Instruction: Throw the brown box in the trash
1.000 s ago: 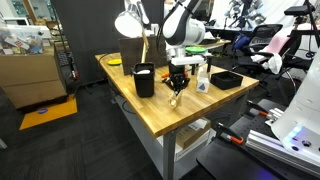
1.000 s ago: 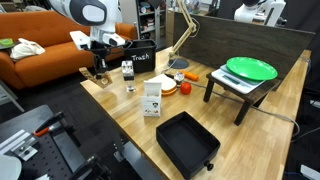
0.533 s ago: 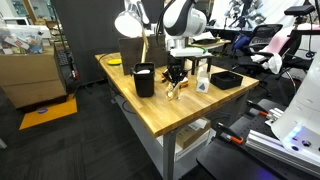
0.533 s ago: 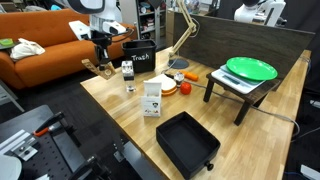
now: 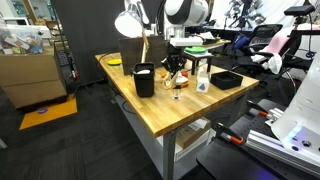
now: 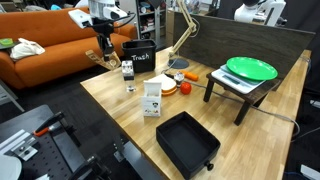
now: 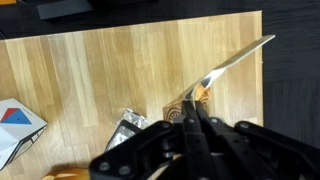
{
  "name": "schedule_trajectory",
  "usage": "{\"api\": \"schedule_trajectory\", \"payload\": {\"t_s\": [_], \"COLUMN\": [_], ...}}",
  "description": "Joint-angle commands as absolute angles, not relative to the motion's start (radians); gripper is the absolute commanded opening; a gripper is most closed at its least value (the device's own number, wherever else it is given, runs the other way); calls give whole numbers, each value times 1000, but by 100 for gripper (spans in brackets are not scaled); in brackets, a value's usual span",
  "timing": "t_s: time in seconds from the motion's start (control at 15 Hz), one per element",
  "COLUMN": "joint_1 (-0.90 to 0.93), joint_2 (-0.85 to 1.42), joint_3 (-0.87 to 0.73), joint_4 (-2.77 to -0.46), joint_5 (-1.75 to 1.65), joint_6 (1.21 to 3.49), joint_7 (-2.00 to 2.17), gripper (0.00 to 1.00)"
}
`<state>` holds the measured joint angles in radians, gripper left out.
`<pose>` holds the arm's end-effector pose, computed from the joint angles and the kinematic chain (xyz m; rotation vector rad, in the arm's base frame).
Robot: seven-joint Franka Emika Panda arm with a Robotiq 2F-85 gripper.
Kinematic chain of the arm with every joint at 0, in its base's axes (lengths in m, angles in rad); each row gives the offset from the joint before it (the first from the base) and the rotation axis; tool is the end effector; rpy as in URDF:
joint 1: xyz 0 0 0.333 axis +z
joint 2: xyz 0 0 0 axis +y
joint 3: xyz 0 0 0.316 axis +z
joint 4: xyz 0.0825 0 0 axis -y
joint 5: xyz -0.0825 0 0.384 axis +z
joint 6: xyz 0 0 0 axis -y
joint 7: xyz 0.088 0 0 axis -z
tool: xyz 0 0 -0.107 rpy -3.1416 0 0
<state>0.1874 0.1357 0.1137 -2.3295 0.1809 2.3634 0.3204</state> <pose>0.4825 0.1526 0.2723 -3.0272 0.2351 0.2103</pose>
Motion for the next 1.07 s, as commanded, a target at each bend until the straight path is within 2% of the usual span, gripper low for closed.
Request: {"api": "schedule_trajectory", "payload": {"t_s": [0.0, 0.67, 1.0], "joint_1": [179, 179, 177], "joint_2": [140, 138, 137], "joint_3": [122, 122, 108], "joint_4": [-2329, -2322, -2224], "joint_5": [179, 174, 82], "joint_6": [2362, 2371, 2351], "joint_7": [322, 314, 327], "gripper": [3, 1, 1]}}
